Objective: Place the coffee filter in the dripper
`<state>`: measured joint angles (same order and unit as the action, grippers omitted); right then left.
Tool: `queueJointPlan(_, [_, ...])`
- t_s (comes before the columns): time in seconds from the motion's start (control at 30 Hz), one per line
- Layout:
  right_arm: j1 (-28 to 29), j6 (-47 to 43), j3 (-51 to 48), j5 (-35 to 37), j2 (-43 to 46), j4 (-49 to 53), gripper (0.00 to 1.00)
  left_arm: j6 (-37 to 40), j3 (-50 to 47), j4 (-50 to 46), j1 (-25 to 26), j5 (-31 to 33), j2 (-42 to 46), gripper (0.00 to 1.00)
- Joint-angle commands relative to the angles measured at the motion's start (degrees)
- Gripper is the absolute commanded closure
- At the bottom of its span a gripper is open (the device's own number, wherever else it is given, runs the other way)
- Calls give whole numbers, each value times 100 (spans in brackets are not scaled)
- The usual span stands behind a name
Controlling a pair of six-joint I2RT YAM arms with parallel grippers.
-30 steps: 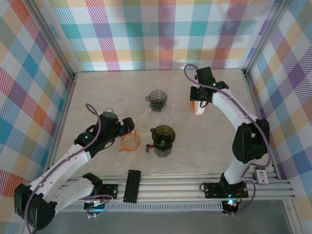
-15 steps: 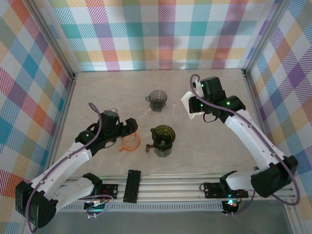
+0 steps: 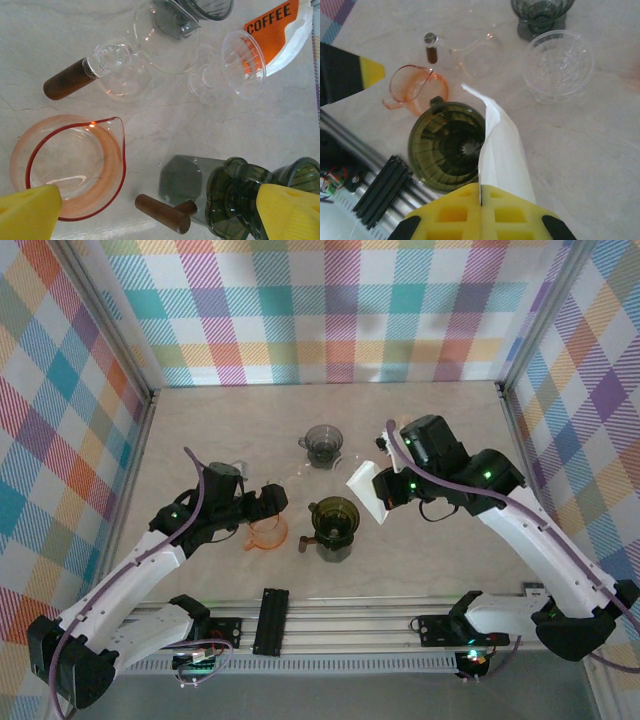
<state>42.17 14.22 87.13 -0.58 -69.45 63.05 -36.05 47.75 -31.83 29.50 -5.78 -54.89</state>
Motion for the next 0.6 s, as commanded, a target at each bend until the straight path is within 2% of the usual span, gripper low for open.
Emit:
queueJointPlan(0.0, [236,237,453,-52,-297,806,100,143,85,-96,-40,-184,193,0])
queueJointPlan(0.27, [734,376,1142,215,-1303,1483,100,119,61,-56,-40,-306,199,0])
queueJointPlan(0.57, [990,397,1697,156,-2196,1368,100,128,50,2,-40,-361,326,0])
